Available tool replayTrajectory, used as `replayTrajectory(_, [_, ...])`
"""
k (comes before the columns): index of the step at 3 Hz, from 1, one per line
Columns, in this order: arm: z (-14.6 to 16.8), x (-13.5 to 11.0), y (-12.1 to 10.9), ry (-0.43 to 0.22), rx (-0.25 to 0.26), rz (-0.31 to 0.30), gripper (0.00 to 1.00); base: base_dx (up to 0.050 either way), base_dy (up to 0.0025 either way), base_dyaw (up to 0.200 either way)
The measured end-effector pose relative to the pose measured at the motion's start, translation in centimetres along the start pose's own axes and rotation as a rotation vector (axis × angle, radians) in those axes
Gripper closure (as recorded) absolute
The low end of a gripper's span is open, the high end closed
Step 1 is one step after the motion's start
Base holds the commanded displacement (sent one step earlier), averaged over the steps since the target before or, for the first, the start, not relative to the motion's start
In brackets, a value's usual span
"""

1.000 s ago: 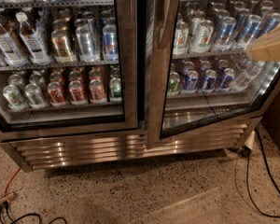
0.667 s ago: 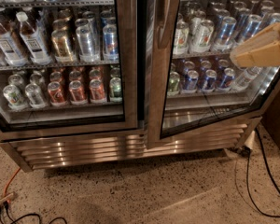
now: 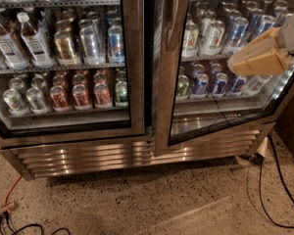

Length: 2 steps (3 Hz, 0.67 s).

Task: Open right fridge door

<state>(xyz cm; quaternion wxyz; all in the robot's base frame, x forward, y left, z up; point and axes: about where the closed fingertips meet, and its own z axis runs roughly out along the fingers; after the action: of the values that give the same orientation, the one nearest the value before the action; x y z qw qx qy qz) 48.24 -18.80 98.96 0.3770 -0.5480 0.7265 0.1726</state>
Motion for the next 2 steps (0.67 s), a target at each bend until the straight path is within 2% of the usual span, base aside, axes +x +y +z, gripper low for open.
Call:
replayTrajectory(1, [0.9,-0.5,0.4,0.016,0.048,-0.041,1.00,0.000,0.00000,0.000])
replayTrajectory(2, [3.6,-2.9,1.9,0.023,0.109,-0.194,1.00,0.000,0.00000,0.000])
